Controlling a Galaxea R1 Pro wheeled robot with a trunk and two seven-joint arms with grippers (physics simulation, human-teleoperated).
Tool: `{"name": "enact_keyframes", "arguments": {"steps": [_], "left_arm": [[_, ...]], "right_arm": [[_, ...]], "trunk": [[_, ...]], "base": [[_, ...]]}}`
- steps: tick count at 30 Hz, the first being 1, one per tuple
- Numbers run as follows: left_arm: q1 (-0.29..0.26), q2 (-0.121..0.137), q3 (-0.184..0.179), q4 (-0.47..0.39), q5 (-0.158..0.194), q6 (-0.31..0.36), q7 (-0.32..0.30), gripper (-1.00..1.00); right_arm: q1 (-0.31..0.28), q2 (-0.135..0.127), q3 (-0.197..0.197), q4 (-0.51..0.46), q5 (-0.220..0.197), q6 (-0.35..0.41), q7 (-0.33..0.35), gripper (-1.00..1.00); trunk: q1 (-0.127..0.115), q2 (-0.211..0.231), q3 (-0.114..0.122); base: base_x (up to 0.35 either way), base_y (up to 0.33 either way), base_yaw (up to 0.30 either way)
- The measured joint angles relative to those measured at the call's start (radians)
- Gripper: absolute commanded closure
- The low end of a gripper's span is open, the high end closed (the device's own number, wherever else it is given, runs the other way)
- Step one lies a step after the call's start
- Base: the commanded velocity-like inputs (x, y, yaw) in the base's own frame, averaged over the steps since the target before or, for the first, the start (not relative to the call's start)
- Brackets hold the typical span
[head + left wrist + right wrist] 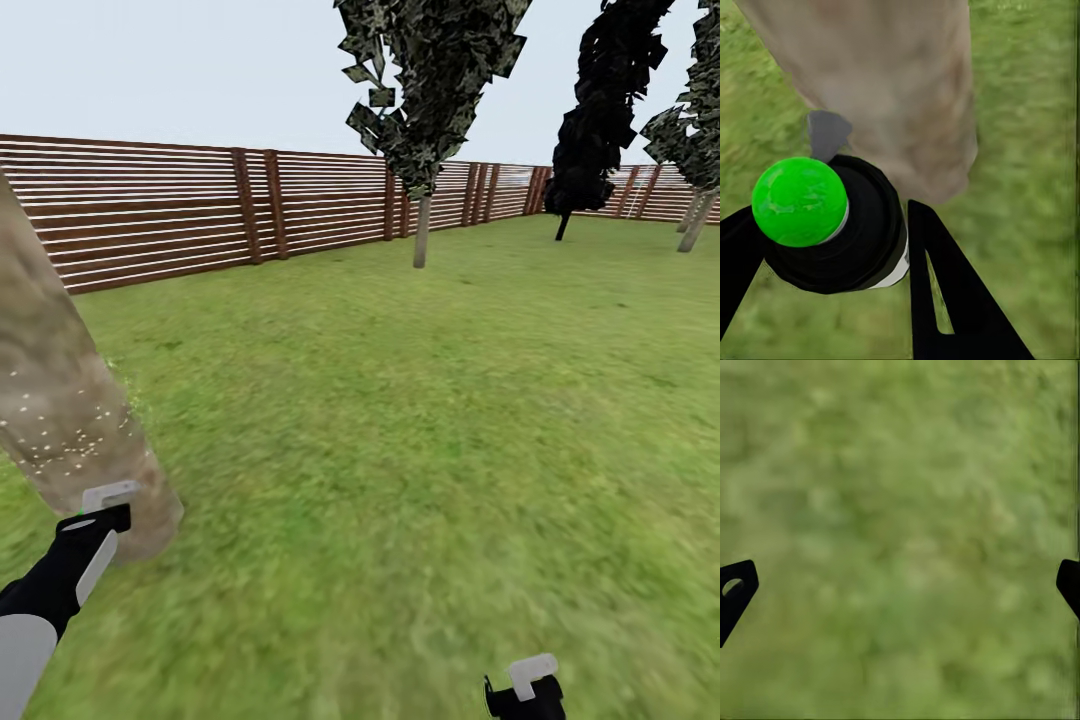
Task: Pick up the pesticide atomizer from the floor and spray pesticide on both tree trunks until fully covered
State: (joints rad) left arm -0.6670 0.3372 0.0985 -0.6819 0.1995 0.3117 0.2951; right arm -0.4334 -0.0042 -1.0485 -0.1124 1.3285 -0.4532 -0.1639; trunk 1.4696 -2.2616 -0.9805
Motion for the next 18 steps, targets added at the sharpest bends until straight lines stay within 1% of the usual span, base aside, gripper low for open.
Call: {"name": "enact_keyframes", "arguments": {"steps": [4,13,18], "left_arm": [[0.000,0.000,0.000,0.000,0.000,0.000,0.000,1.00],[0.000,0.002,0.001,0.001,-0.001,0.002,0.001,1.00],[0.000,0.001,0.000,0.001,0.000,0.001,0.002,1.00]], "right_arm": [[0.000,0.000,0.000,0.000,0.000,0.000,0.000,-1.00],[0.000,0.001,0.001,0.001,0.000,0.000,0.000,-1.00],[0.000,0.001,0.001,0.001,0.000,0.000,0.000,-1.00]], "trunk": [[0.000,0.000,0.000],[0.000,0.000,0.000],[0.000,0.000,0.000]], "base": [[0.167,-0.231,0.030],[0.170,-0.231,0.267],[0.220,-0.211,0.276]]}}
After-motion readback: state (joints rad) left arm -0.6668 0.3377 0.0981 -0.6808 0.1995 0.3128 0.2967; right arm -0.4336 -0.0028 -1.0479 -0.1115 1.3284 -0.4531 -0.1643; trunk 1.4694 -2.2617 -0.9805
